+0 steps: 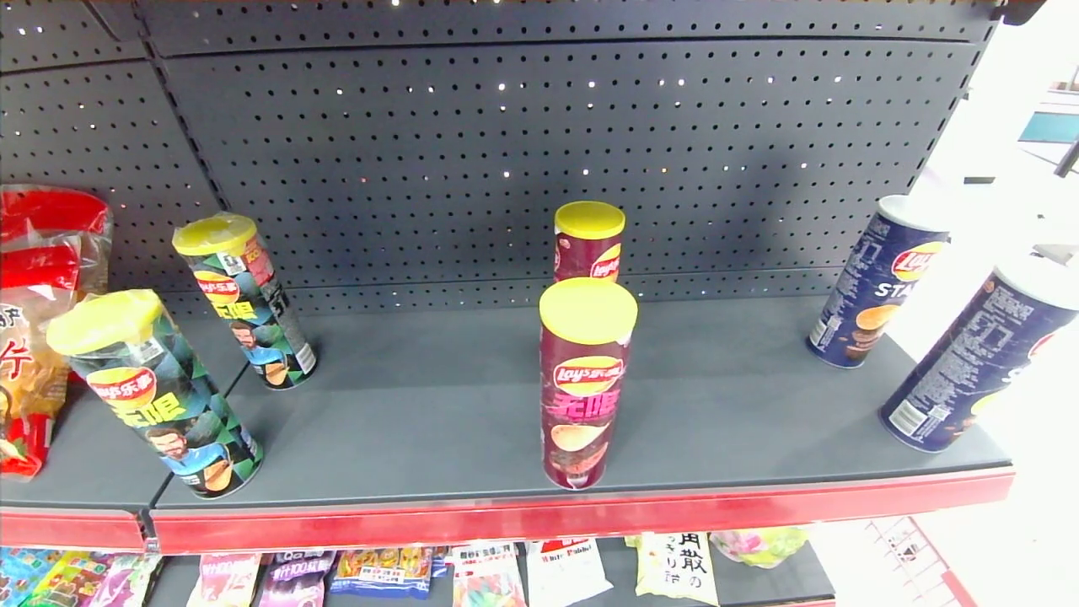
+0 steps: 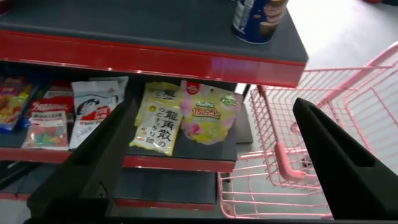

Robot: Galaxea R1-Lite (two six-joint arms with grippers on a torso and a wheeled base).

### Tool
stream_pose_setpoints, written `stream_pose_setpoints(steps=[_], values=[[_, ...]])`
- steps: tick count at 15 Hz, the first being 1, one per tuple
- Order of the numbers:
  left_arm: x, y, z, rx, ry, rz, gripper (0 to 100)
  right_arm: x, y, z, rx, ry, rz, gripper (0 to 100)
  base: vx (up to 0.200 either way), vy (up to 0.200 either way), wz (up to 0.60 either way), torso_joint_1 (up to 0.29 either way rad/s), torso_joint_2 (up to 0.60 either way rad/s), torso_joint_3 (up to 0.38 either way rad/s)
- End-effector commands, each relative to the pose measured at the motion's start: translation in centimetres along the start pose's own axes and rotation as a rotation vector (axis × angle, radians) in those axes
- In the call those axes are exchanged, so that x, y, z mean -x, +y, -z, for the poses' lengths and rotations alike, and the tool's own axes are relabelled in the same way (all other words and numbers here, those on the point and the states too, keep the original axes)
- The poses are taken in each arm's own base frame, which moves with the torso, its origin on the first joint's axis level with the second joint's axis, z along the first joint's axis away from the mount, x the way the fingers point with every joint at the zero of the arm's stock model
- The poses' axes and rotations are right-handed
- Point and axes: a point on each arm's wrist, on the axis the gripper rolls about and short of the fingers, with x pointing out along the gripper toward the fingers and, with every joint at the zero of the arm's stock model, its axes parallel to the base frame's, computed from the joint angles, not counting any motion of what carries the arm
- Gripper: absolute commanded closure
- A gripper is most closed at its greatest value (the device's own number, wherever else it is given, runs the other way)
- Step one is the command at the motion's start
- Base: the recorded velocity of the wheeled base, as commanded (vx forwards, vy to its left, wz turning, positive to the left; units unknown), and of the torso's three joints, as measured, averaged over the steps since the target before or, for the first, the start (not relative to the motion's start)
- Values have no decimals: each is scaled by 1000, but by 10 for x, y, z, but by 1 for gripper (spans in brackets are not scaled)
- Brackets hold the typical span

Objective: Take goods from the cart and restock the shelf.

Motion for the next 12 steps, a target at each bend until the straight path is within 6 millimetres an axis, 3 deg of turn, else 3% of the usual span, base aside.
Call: stream_pose_setpoints(steps=[1,4,7,12], values=[[-1,0,2,-1,17,-9,0,-1,0,0,2,1,-72,0,0,0,0,0,0,0],[-3,-2,2,8,38,-154,0,5,-1,3,20,-63,-123,0,0,0,0,0,0,0],[6,-3,5,5,-82,-121,0,7,-3,6,16,-100,-34,0,0,0,0,0,0,0],[6,-3,5,4,-81,-123,0,6,-4,7,-112,-107,33,0,0,0,0,0,0,0]])
